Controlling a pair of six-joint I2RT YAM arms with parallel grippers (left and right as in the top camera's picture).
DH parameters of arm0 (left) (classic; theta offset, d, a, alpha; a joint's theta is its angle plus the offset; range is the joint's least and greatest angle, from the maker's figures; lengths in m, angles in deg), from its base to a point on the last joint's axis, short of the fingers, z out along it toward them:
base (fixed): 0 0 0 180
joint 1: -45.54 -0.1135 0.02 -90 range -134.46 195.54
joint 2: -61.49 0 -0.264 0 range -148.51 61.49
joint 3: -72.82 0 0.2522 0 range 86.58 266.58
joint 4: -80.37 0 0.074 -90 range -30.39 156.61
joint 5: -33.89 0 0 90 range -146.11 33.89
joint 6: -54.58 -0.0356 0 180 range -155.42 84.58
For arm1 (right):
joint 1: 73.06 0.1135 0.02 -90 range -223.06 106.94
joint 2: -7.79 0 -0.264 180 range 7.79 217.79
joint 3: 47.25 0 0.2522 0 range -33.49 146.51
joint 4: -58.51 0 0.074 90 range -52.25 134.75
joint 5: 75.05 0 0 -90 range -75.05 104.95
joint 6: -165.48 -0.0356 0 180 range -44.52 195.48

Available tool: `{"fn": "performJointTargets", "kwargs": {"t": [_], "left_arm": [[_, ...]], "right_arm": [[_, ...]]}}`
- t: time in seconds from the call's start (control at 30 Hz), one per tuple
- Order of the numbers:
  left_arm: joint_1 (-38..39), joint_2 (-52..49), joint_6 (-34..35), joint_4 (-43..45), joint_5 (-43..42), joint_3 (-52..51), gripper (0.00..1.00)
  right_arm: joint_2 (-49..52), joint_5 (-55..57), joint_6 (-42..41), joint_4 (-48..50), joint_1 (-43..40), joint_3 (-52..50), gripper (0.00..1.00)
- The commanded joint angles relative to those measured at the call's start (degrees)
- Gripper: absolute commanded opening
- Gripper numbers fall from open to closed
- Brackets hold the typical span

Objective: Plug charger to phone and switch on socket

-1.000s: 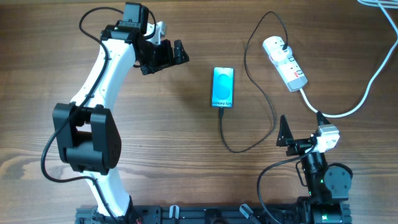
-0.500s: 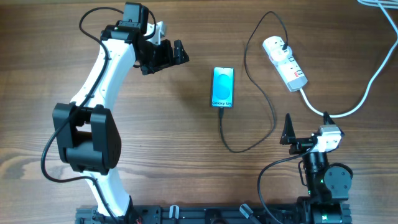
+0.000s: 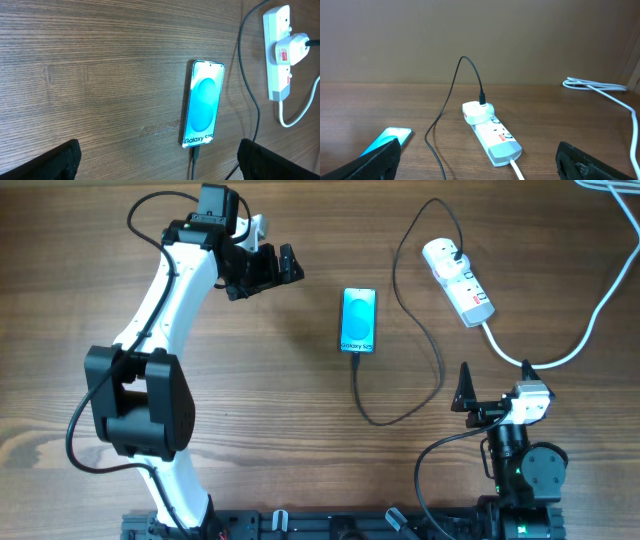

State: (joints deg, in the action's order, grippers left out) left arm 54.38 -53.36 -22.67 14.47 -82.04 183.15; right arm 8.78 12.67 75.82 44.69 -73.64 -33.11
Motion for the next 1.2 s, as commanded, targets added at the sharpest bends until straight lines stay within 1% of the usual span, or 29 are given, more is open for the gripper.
{"fn": "performJointTargets", "kwargs": {"t": [0.0,1.17], "left_arm": [[-0.07,-0.26,-0.68,-0.02,0.33,-0.15,1.00],[-0.07,-0.26,-0.68,-0.02,0.33,-0.15,1.00]], "right_arm": [[-0.81,0.83,1.05,-0.09,-0.24,-0.07,1.00],[-0.81,-0.09,1.16,-0.09,-0.24,-0.07,1.00]]}}
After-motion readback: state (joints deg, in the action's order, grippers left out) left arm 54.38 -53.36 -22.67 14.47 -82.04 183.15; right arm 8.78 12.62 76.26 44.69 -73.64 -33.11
